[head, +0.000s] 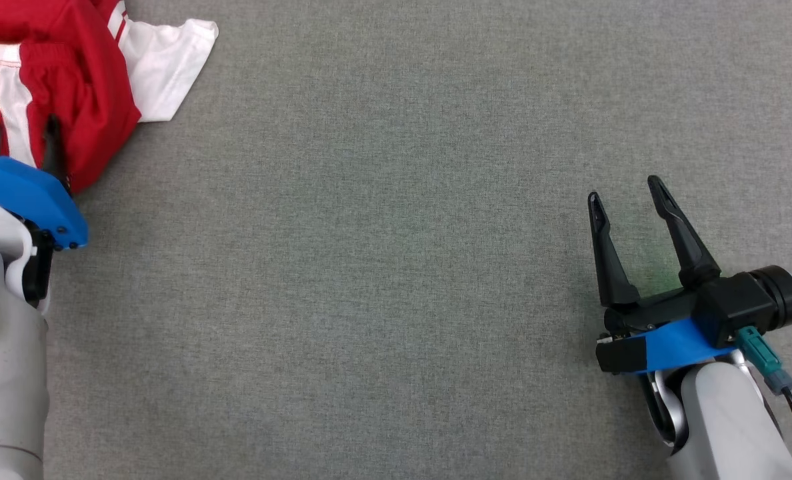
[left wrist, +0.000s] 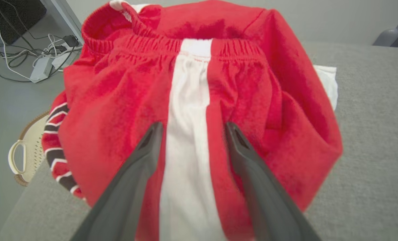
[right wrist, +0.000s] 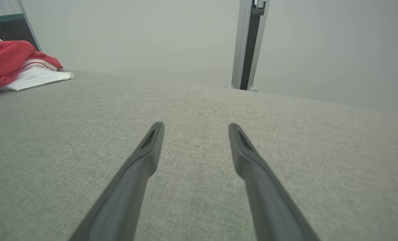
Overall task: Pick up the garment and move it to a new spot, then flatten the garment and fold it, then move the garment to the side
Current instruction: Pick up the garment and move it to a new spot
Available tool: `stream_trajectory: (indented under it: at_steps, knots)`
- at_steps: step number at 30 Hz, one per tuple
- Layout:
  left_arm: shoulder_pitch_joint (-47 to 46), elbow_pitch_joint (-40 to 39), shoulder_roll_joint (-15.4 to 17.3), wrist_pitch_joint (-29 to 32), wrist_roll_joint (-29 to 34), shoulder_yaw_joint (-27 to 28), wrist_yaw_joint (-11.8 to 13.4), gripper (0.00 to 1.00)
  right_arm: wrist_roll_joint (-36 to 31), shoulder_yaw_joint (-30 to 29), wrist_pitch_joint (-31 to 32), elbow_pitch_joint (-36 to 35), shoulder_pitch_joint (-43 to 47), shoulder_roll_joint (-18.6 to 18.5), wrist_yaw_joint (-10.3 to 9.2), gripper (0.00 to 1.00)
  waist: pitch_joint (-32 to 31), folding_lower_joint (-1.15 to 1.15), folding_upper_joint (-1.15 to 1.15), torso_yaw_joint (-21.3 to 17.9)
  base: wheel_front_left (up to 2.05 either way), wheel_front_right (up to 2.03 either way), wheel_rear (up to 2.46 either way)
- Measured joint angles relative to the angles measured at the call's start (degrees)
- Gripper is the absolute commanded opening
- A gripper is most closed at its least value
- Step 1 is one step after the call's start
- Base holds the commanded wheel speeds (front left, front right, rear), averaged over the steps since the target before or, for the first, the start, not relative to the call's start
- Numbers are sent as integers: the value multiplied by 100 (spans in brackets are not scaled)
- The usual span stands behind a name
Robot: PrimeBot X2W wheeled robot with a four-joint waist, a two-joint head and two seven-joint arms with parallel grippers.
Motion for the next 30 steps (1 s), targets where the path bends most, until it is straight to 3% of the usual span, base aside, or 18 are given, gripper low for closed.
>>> stream_trajectory:
  at_steps: [10,11,12,21,30]
  knots:
    - [-116,768,-31,230,-194,-70,-82,100,-32,47,1,1,-101,-16,0,100,18,-1,0,1,0,0,0]
    - [-131,801,-22,212,-191,-91,-83,29,-32,49,1,2,-103,-21,0,100,15,-1,0,-5,0,0,0]
    - [-142,813,-14,137,-190,-101,-83,0,-31,52,1,4,-107,-23,0,100,10,-1,0,-13,0,0,0]
    - [-342,891,64,-408,-182,-225,-92,0,10,37,1,54,-109,13,0,100,-181,-1,0,-70,0,0,0]
    - [-759,460,147,-1054,-24,-487,-92,0,109,56,0,163,-32,155,0,100,-658,-2,0,-199,0,0,0]
